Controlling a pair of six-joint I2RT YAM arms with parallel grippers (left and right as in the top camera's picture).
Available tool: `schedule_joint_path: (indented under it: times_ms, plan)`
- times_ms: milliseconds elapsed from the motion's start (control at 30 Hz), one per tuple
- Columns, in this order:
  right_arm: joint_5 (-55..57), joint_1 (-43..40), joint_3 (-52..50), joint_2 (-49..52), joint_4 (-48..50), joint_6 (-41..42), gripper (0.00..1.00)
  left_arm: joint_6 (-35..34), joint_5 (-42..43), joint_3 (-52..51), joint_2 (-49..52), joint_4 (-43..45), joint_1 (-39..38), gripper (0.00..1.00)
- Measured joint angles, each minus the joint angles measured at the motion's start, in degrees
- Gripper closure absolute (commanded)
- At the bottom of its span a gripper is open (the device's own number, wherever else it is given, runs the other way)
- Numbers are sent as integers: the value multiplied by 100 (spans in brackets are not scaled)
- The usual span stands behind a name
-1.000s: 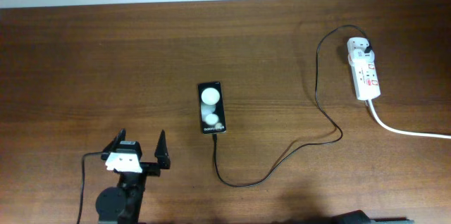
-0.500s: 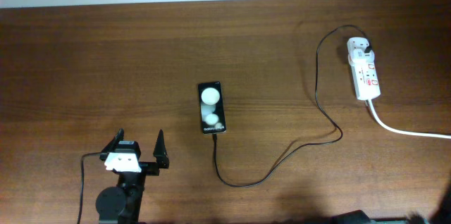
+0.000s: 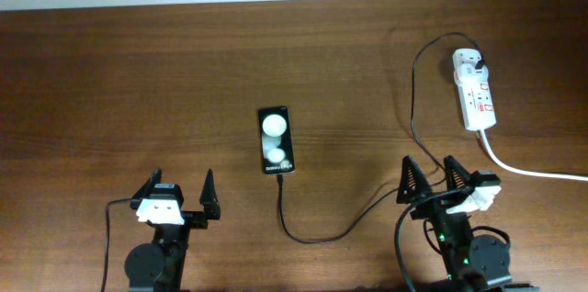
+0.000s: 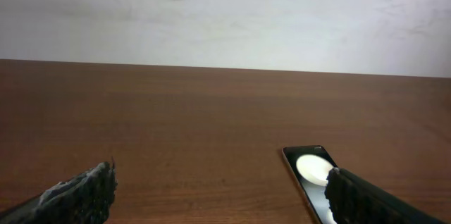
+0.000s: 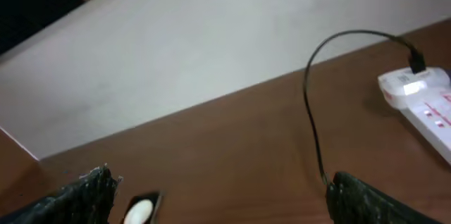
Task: Plug charger to phone and switch on socket
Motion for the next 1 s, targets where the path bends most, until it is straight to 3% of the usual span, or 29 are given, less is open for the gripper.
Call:
schedule_joint_path:
  times_ms: [533,800,867,1000]
  plan:
    - [22,-13,-332,0,-118,0,1,0,0,0,0,0,0,1]
    - [39,-951,-396,0,63,-2,1,0,0,0,0,0,0,1]
    - [39,-1091,-435,0,107,-221,1,0,0,0,0,0,0,1]
    - [-35,-1102,-435,0,98,-1655,1,0,0,0,0,0,0,1]
